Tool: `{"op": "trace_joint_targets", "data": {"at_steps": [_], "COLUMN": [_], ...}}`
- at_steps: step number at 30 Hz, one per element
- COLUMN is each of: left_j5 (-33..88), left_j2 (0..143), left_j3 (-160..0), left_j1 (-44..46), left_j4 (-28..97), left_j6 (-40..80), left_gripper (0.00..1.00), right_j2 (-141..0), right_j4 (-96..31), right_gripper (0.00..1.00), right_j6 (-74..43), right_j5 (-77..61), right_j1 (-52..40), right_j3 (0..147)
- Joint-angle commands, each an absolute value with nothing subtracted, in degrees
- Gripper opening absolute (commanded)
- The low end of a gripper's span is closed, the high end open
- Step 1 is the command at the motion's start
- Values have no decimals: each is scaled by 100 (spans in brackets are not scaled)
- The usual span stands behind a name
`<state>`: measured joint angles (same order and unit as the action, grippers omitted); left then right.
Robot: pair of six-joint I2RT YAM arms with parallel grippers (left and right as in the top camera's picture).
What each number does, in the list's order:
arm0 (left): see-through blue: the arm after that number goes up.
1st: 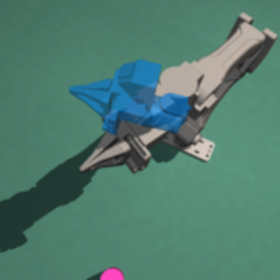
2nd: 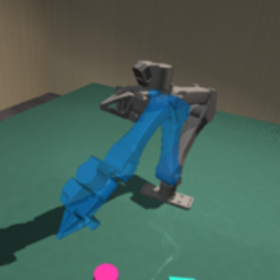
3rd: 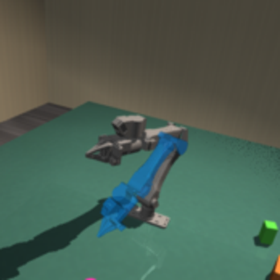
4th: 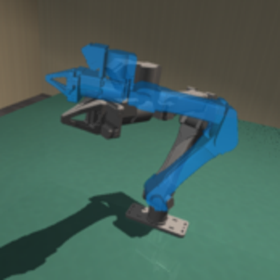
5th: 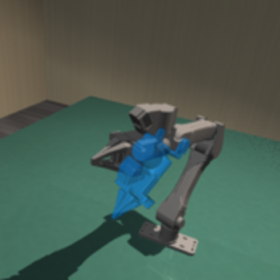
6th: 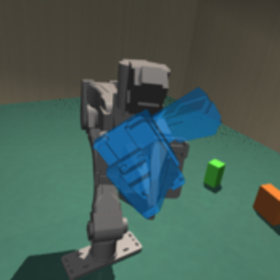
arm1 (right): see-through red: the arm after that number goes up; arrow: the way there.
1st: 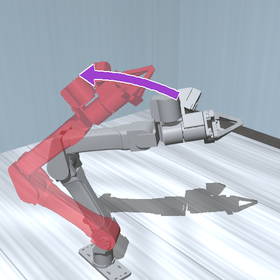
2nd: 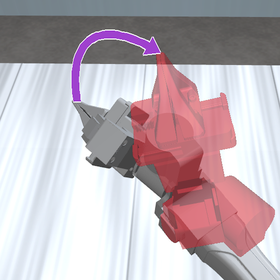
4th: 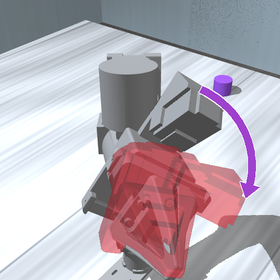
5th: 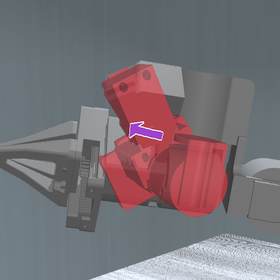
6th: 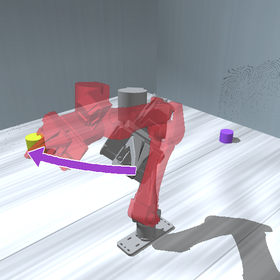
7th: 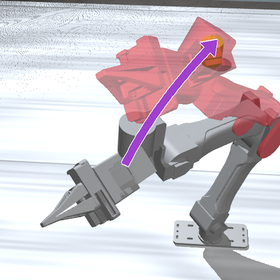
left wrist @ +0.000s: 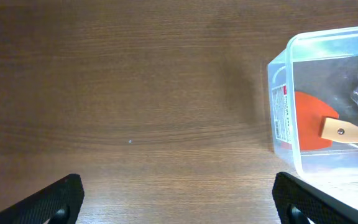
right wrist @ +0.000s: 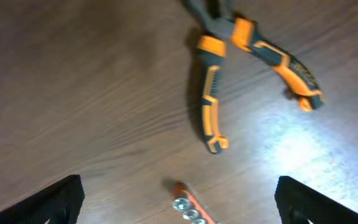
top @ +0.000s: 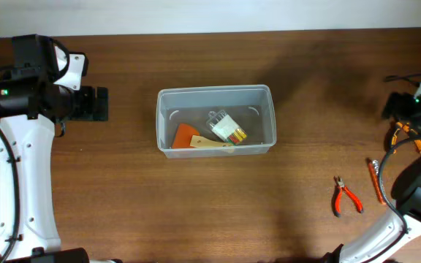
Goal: Pack container
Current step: 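Position the right gripper above the orange-black pliers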
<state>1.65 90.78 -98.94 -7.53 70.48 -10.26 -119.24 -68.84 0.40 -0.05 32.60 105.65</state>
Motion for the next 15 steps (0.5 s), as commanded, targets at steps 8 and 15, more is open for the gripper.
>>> {"op": "trace_joint_targets", "data": {"at_steps": [8, 15], "left_j5": [172, 169], "left_j2": [9120, 9120], "left_j3": [-9979, -9979], "left_j1": [-766, -766], "left_j4": [7037, 7037], "left_j6": [-996, -996], "left_gripper": [99, 99], "right_j2": [-12226, -12350], "right_j4": [-6639, -6405], "right_gripper": [99, 99], "right_j6": [602, 598], "right_j5": [-237, -58], "right_j1": [3238, 3267], "right_j3": [10551, 10551]}}
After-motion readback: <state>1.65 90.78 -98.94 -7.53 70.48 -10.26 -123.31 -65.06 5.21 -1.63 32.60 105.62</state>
